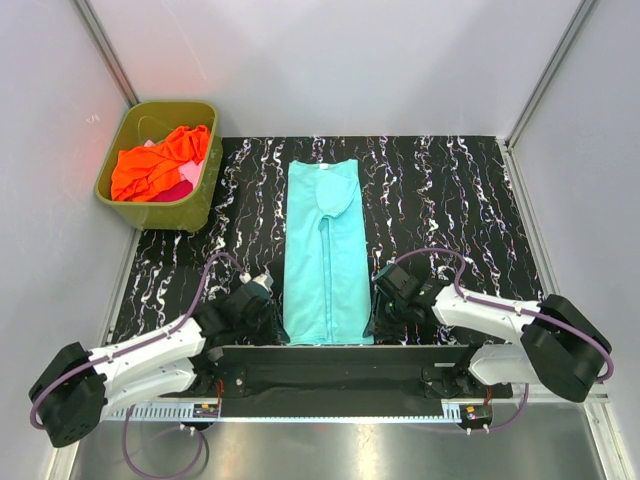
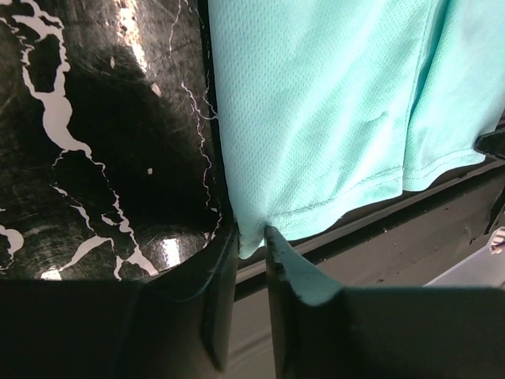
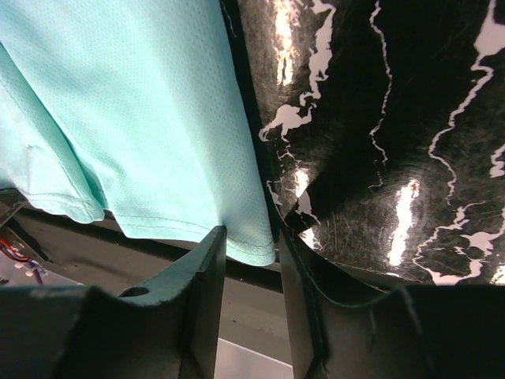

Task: Fold and stack the t-shirts
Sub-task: Fold the tshirt

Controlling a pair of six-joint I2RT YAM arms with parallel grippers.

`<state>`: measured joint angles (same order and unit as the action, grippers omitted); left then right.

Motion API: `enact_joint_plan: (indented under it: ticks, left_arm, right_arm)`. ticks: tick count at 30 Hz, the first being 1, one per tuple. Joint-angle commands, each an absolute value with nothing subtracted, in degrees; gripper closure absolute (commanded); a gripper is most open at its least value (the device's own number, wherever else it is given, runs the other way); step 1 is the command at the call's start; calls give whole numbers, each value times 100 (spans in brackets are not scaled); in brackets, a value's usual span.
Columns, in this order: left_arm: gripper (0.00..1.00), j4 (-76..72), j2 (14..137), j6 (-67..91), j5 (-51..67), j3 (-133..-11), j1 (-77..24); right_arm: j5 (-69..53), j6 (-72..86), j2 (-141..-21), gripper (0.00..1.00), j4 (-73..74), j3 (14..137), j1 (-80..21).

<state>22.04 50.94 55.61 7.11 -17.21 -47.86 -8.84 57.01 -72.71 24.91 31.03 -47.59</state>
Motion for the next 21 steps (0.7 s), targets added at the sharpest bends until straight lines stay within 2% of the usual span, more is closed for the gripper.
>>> enact_joint_plan:
  ticks: [1,3,4,6,9,10,21]
  left_arm:
    - [82,2048,5124,5572,852,-1696,-4772]
    - [90,2039,5098,5590,879,-1705,-4772]
    - [99,2048,5080,5599,879,-1722,-4772]
    - [100,2039,5010,5625,905,-1740,-4772]
    - [100,2048,4948,5686,905,-1810,-4772]
    - [100,2057,4948,5687,914,-1871,-4772]
    - [100,2004,5422,5397,1151,-2346,-4273]
  right_arm:
    - [-993,5906,-7295,60,2294,3015,-4729]
    - [-1028,5967,-7295,64,2259,2988,-4729]
    - [-1081,5994,-7269,66,2224,2988,-4720]
    - [-1099,6020,-7164,81,2232,3023,-4729]
    - [-1081,6029,-6997,98,2241,3076,-4729]
    - [-1064,6012,-6961,100,2241,3094,-4729]
    - [-748,5591,-7198,100,2601,3682,-4650]
